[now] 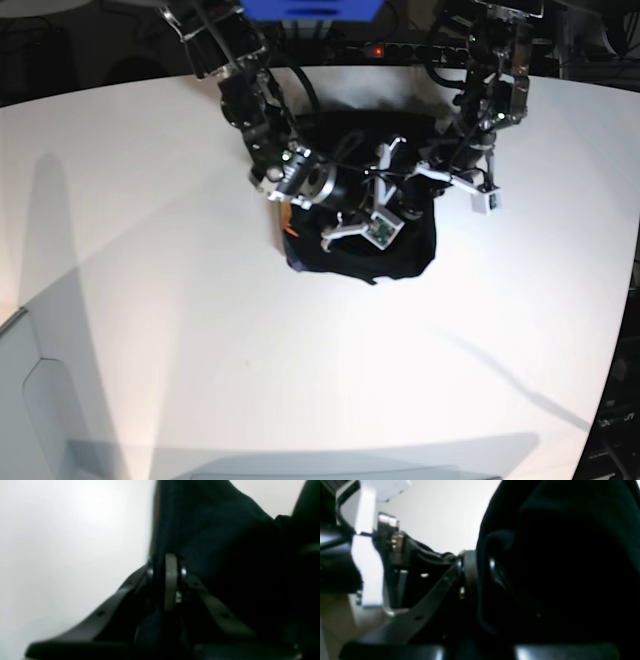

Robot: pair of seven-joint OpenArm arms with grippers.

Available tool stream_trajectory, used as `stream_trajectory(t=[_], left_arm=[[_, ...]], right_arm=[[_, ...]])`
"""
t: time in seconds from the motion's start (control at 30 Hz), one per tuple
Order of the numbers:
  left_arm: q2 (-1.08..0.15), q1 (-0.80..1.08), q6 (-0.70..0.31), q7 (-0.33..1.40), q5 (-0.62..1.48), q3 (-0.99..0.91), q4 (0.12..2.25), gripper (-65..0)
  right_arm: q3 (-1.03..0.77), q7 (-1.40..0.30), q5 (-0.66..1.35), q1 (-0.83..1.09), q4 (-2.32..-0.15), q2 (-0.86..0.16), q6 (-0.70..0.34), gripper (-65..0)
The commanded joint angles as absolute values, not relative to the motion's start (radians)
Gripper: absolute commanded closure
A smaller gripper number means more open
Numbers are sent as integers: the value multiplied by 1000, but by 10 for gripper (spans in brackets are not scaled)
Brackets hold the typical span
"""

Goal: Fold the T-shirt properly
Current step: 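Fold the shirt's end with the right gripper over toward the left gripper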

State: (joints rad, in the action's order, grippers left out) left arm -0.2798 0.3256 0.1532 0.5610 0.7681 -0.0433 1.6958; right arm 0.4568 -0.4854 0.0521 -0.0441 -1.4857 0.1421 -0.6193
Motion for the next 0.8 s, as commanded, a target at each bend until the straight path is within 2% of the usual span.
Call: stream_trajectory(t=[0.0, 0.13, 0.33, 0.5, 0.77], left_arm=[[-286, 323, 153, 547, 779, -45, 1716, -49], [-285, 325, 153, 547, 780, -45, 1716, -119], [-285, 325, 153, 547, 780, -45, 1716, -120], [-285, 325, 153, 547, 780, -45, 1716, -121], [-285, 325, 157, 547, 782, -45, 1716, -122]], right_arm=[[461, -449, 74, -68, -1486, 157, -616, 0], [461, -429, 93, -104, -1428, 157, -616, 0], [461, -427, 108, -140, -1420, 157, -616, 0], [547, -427, 108, -159, -1420, 157, -616, 0], [561, -427, 108, -157, -1419, 157, -616, -213]])
